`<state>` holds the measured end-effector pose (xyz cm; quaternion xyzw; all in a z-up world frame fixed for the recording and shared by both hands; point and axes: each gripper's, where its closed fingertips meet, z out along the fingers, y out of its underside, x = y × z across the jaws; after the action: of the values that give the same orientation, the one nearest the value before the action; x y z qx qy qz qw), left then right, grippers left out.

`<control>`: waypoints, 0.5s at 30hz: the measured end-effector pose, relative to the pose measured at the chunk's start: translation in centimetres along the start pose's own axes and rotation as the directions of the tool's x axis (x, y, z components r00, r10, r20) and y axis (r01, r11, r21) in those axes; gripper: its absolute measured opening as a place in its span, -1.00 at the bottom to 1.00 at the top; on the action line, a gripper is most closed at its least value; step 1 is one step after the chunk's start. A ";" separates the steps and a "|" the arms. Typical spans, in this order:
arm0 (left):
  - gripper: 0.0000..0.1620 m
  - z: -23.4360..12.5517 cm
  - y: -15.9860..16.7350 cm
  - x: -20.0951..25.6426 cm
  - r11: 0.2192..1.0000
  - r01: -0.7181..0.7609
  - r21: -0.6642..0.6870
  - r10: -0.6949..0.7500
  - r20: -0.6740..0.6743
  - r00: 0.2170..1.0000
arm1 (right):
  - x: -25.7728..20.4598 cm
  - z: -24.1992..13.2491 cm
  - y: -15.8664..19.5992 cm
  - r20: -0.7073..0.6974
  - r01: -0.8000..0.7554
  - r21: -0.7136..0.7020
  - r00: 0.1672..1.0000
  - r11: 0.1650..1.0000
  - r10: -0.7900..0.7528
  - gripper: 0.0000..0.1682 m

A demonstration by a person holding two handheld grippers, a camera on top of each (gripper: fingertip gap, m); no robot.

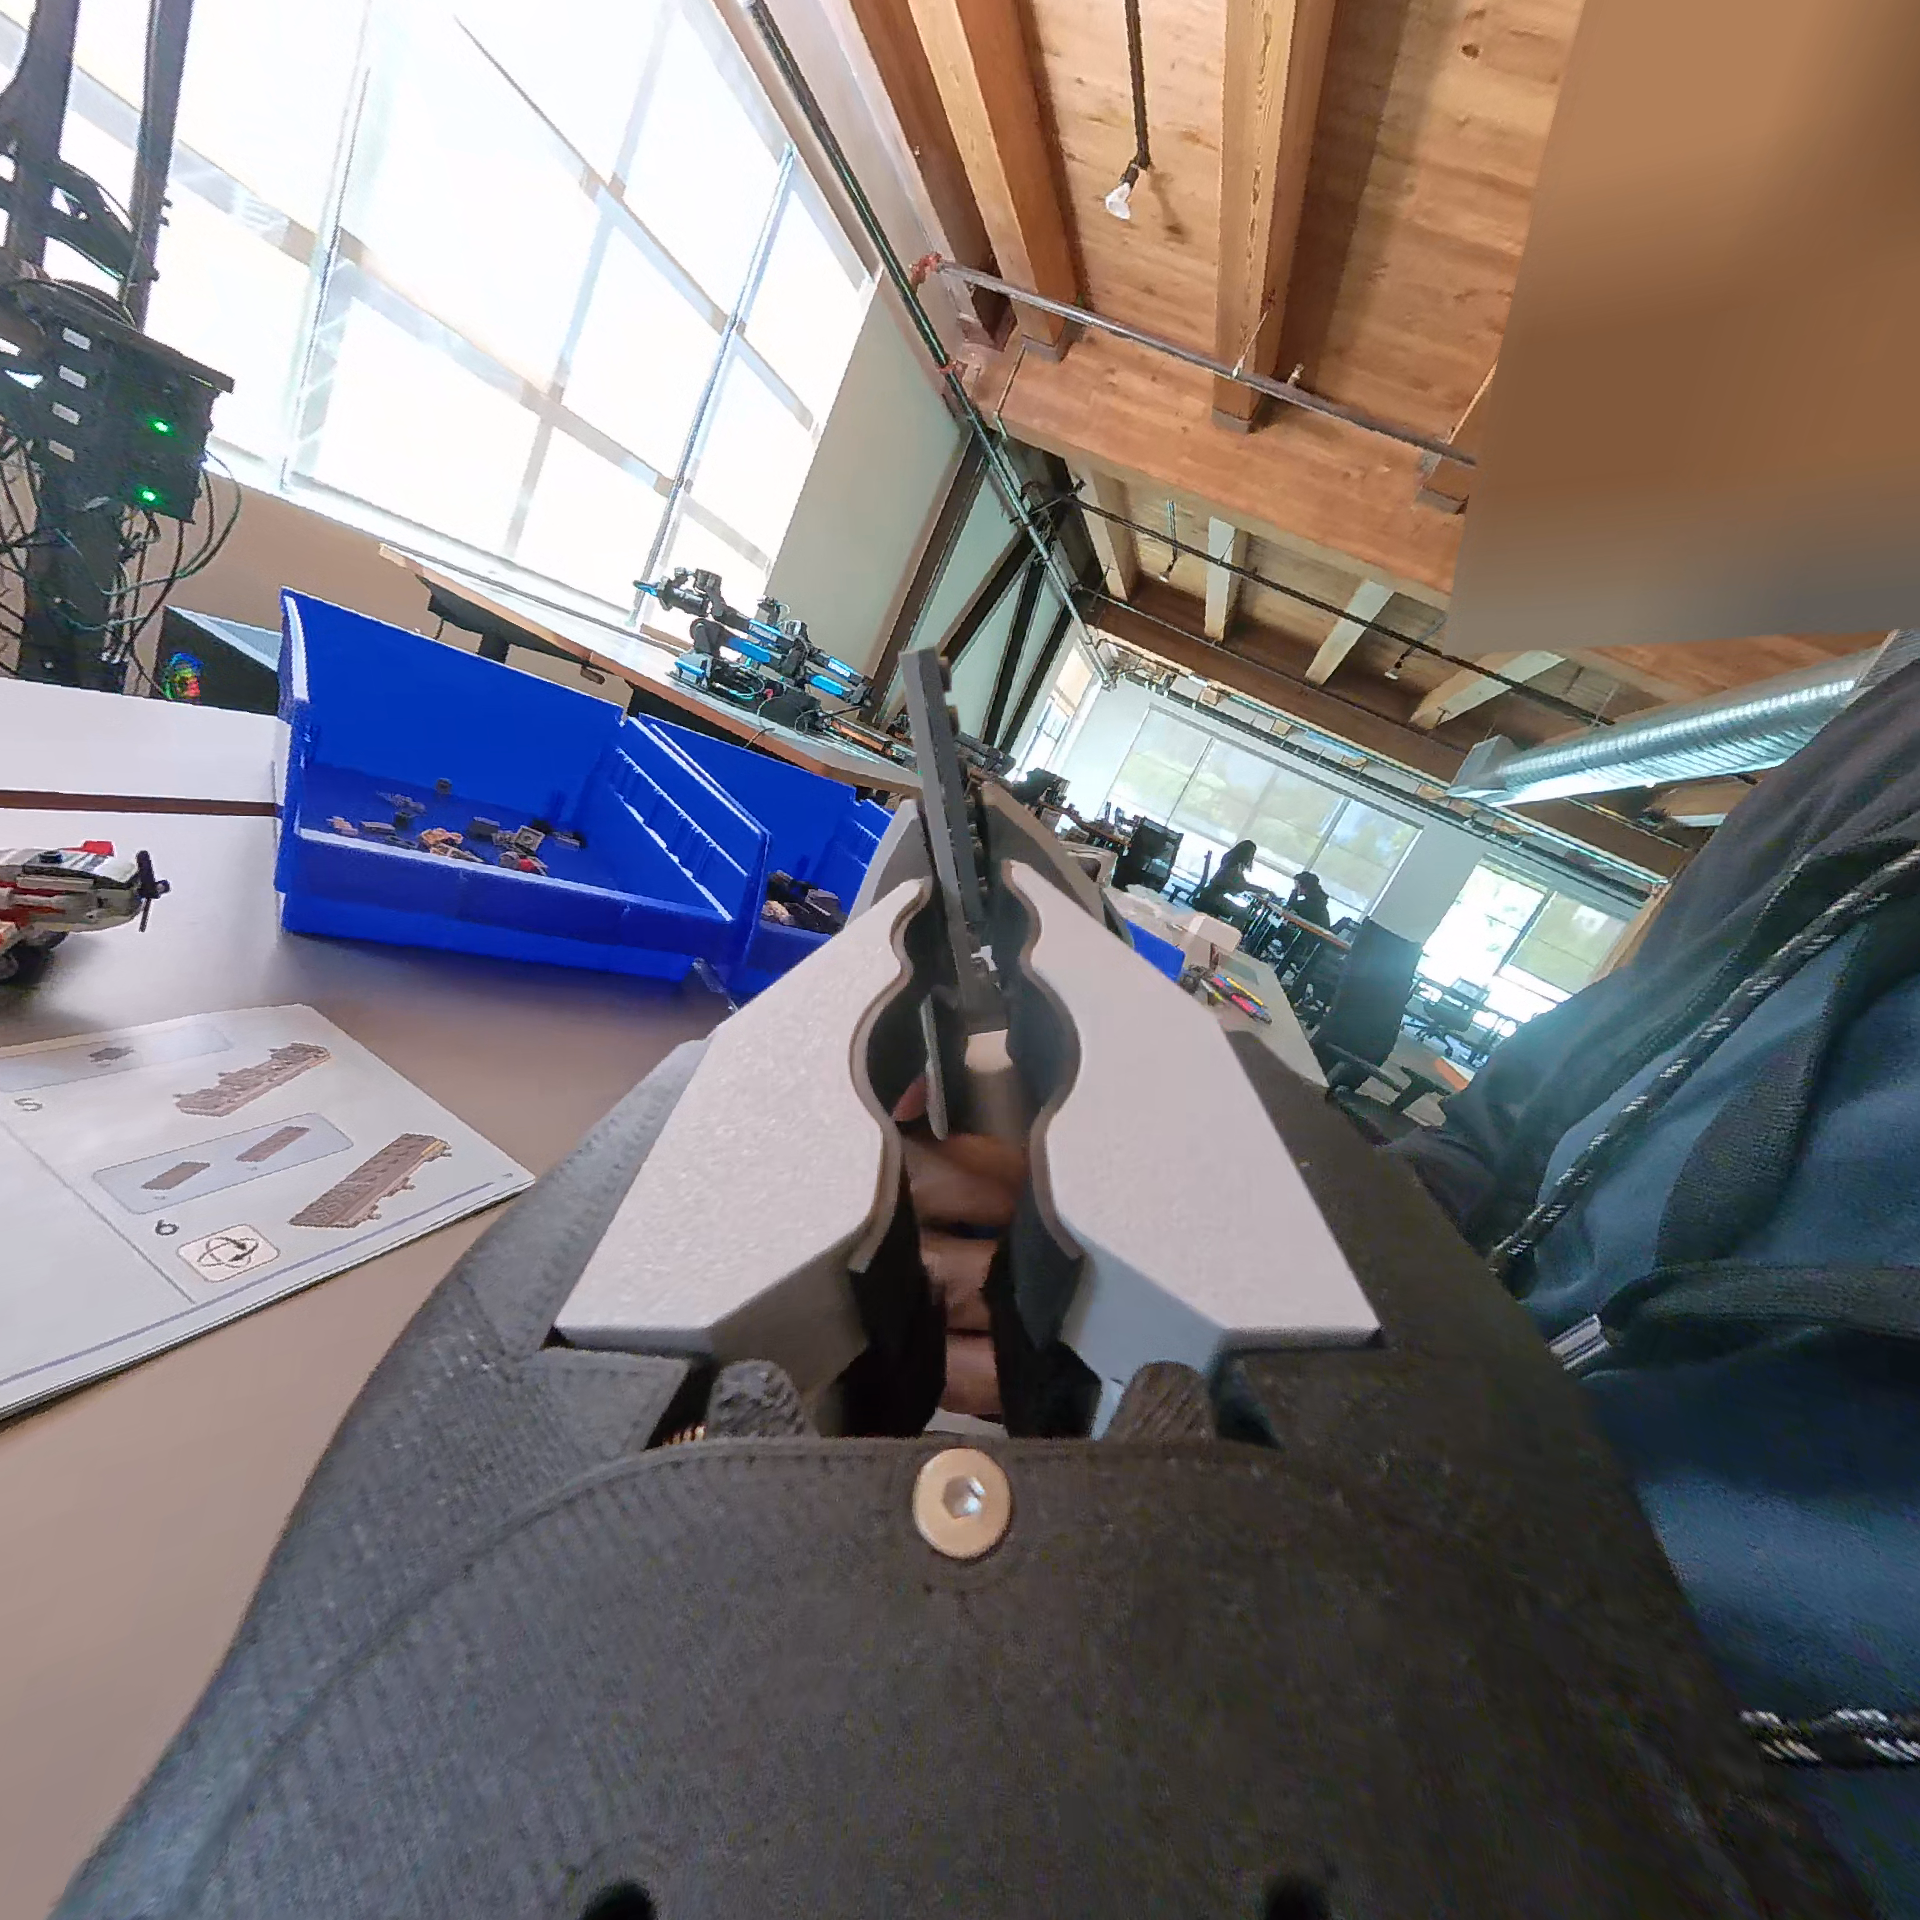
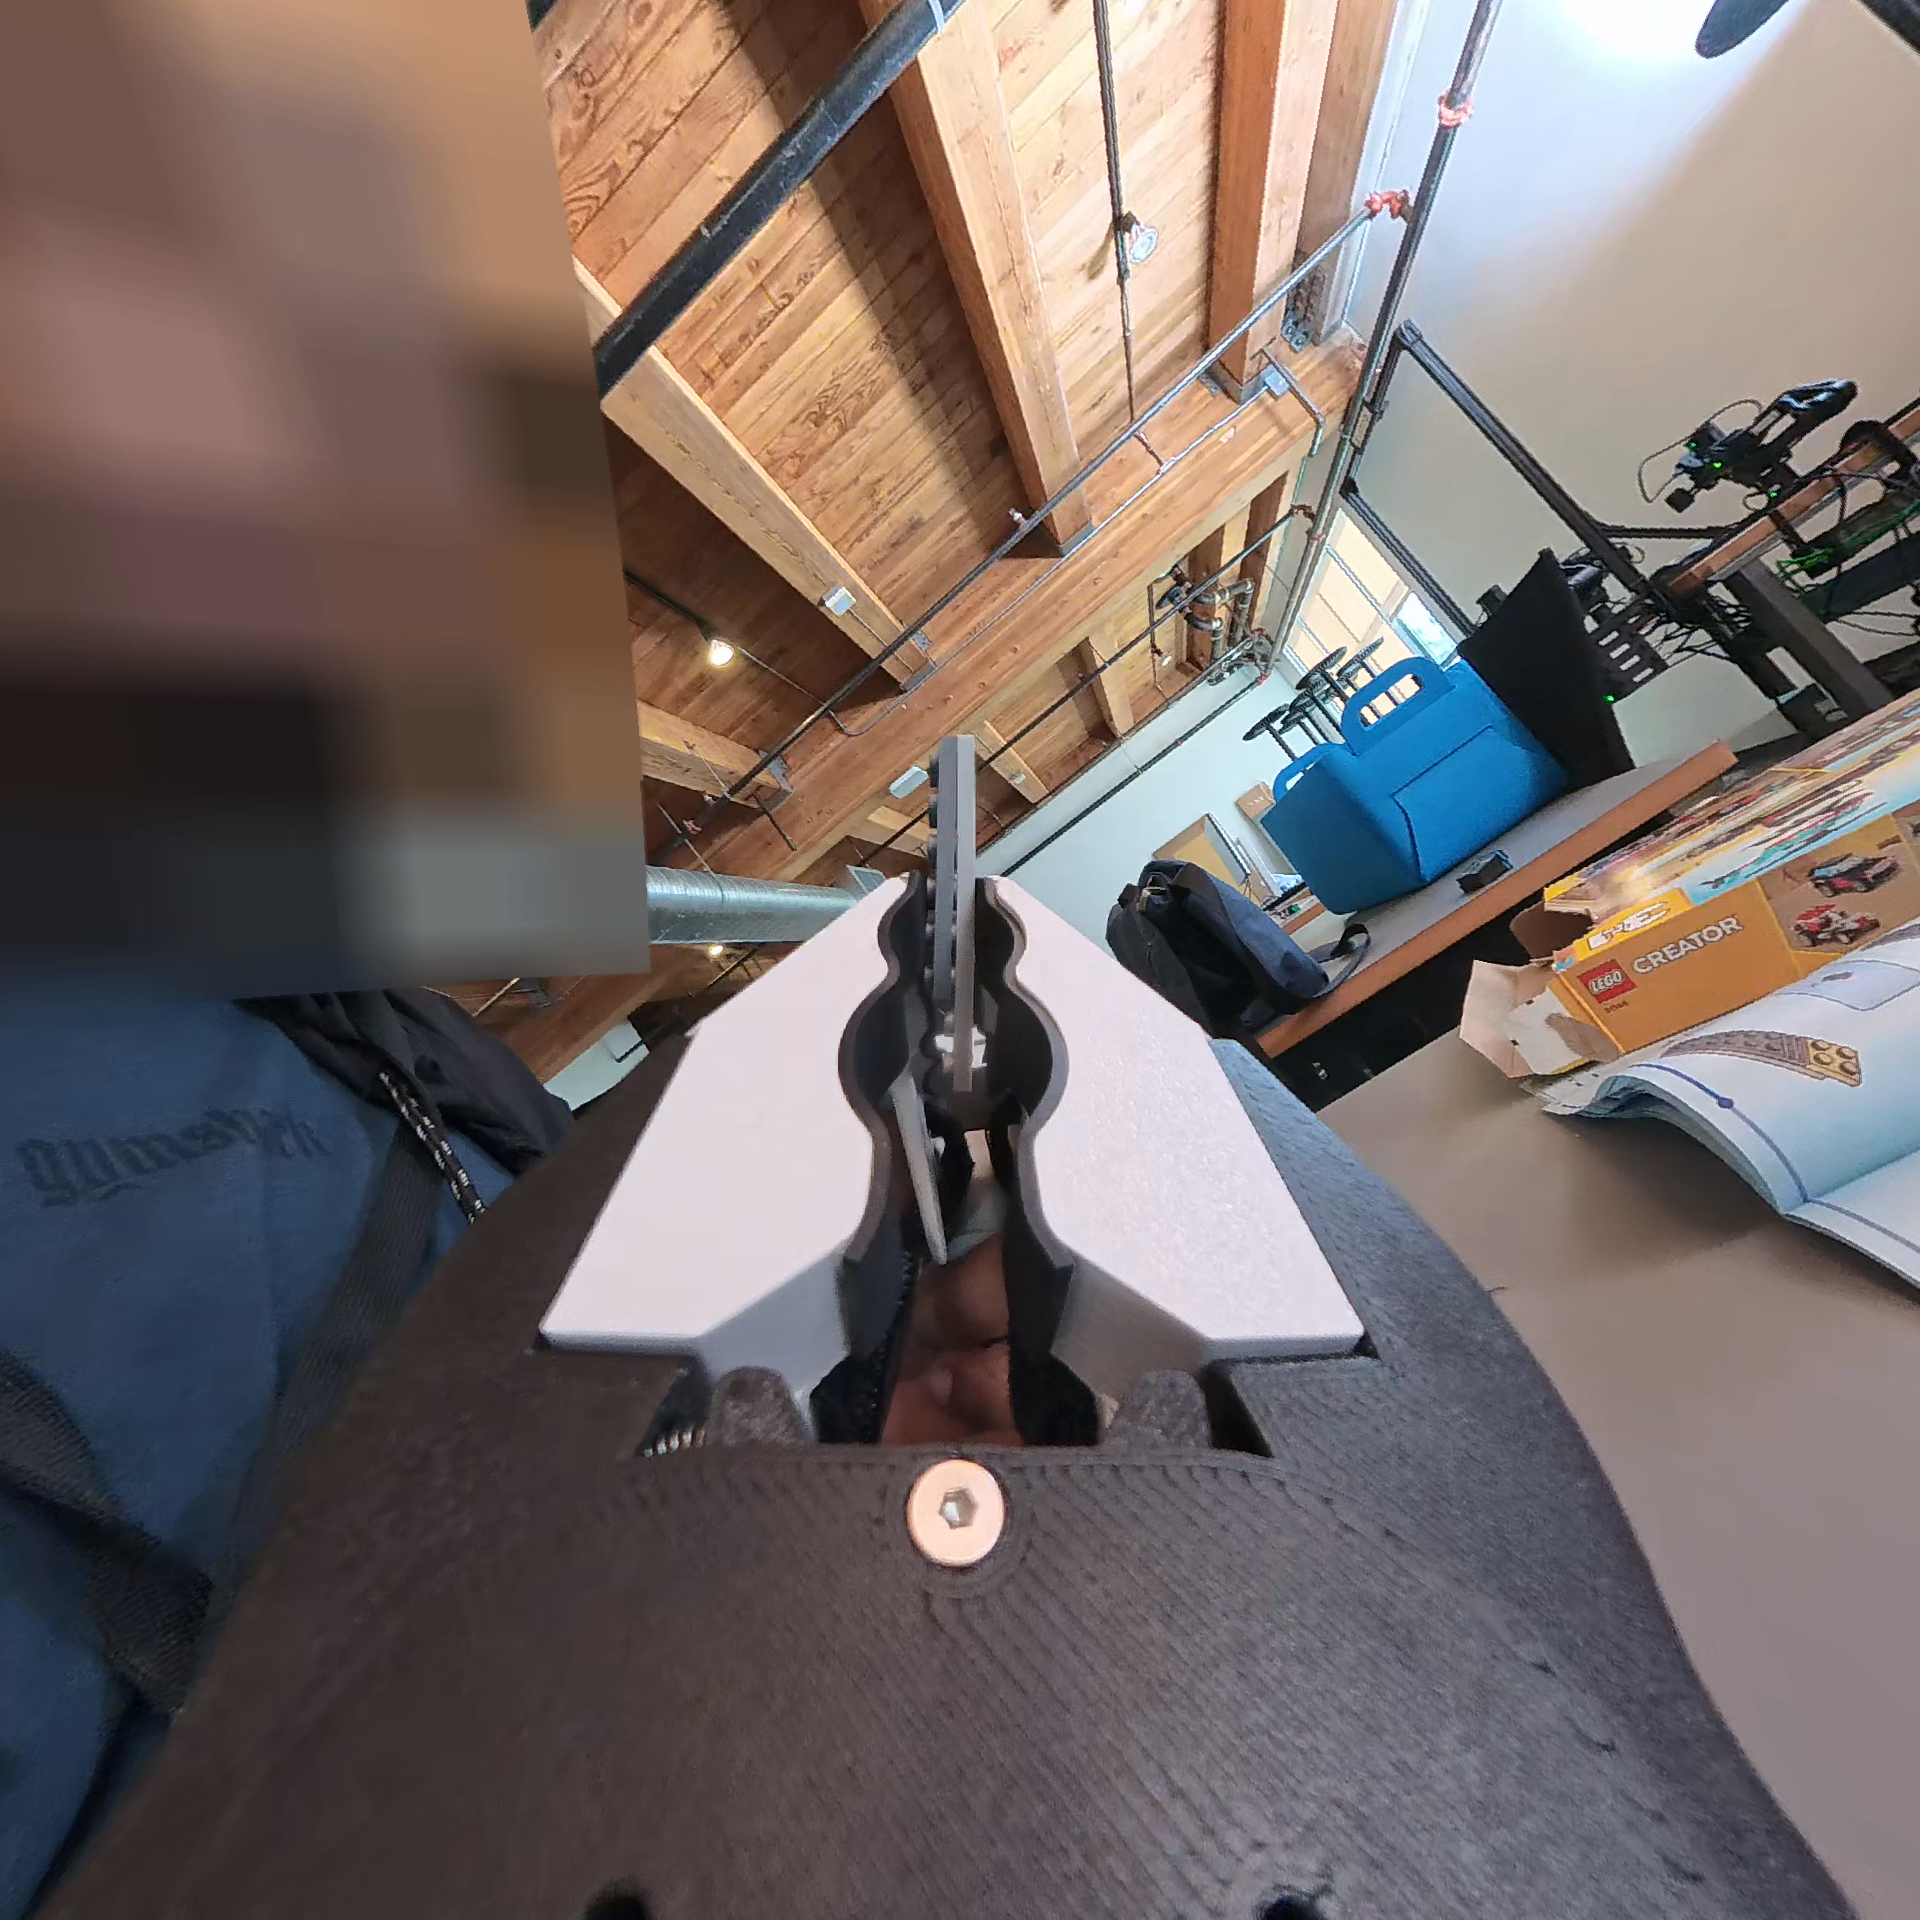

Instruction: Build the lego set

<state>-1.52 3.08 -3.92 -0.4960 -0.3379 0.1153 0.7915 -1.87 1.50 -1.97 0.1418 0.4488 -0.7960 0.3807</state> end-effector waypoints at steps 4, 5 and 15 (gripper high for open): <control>-0.91 -0.2 0.6 -0.5 0.997 -0.036 -0.073 0.038 0.020 0.999 | 0.5 -0.3 0.3 -0.015 -0.011 -0.038 1.000 0.999 0.010 -0.89; -0.91 -0.4 0.9 -0.7 0.992 -0.057 -0.110 0.060 0.026 0.998 | 0.9 -0.7 0.3 -0.036 -0.006 -0.061 0.999 0.998 0.003 -0.82; -0.90 -3.9 8.1 -3.4 0.700 -0.306 -0.645 0.393 -0.009 0.919 | 3.8 -4.9 3.1 0.060 0.452 -0.705 0.806 0.547 -0.589 -0.51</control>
<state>-0.29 2.49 -13.40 -0.7800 -0.3066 0.1745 0.5168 -2.74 2.80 -8.75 -0.0774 0.7654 -0.6298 0.1073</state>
